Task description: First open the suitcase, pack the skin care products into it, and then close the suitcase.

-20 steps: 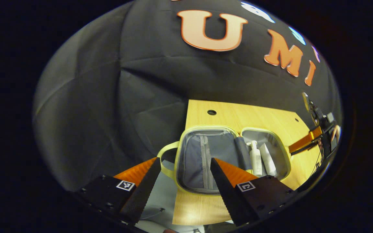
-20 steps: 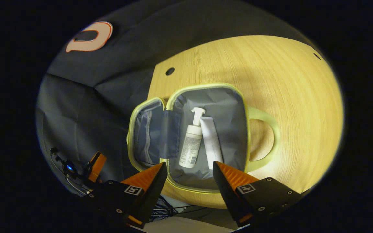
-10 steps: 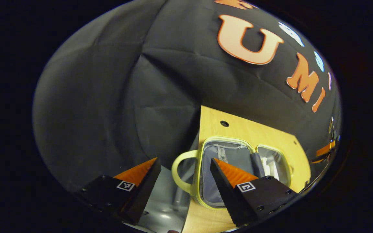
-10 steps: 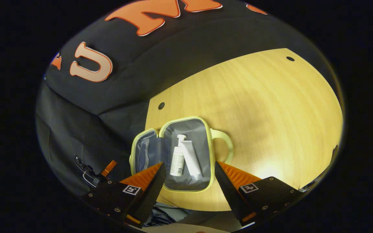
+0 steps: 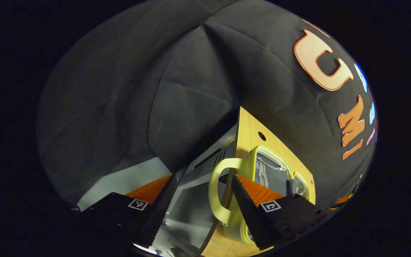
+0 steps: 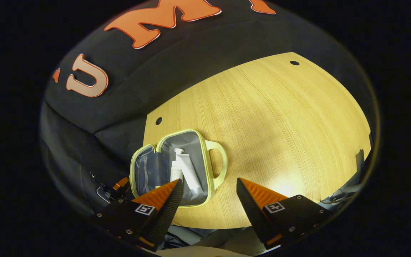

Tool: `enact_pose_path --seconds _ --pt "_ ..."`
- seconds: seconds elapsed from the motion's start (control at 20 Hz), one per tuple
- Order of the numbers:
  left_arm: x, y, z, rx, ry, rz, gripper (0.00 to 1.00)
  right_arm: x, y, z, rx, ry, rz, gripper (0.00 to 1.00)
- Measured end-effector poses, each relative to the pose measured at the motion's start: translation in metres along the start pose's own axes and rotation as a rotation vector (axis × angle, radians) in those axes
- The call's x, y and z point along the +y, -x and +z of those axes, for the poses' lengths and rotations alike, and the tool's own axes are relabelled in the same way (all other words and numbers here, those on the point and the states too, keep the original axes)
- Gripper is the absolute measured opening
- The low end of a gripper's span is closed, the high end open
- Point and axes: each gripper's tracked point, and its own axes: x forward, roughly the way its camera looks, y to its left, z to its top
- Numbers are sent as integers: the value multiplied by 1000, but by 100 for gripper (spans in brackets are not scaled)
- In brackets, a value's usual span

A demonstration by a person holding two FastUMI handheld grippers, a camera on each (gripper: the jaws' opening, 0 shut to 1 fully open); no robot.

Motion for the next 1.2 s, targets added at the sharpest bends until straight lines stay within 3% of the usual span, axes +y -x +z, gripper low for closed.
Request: enact_pose_path --seconds 0.1,0.25,0.35,0.4,0.45,0.6,0.75,1.2 --pt "-1 -12 -10 21 39 -39 94 0 -2 -1 5 -13 -3 95" --pt "-7 -21 -16 30 74 -39 32 0 -5 -5 17 -16 -9 96" --pt "-10 -26 -13 18 67 -31 19 0 -6 -8 24 -16 -7 95" --pt "-15 -20 -11 7 51 -34 20 -1 -6 -8 25 -15 -4 96" --pt "-22 -17 -6 3 25 -32 13 -1 -7 -8 23 -15 -4 96" --pt "-38 -2 0 -8 -76 -7 13 -2 -7 -6 17 -15 7 96" --pt "-71 26 20 -51 -140 -28 12 -9 -7 -4 5 7 1 96" --pt "-242 101 46 -156 -312 -141 12 -41 0 19 -35 39 63 96"
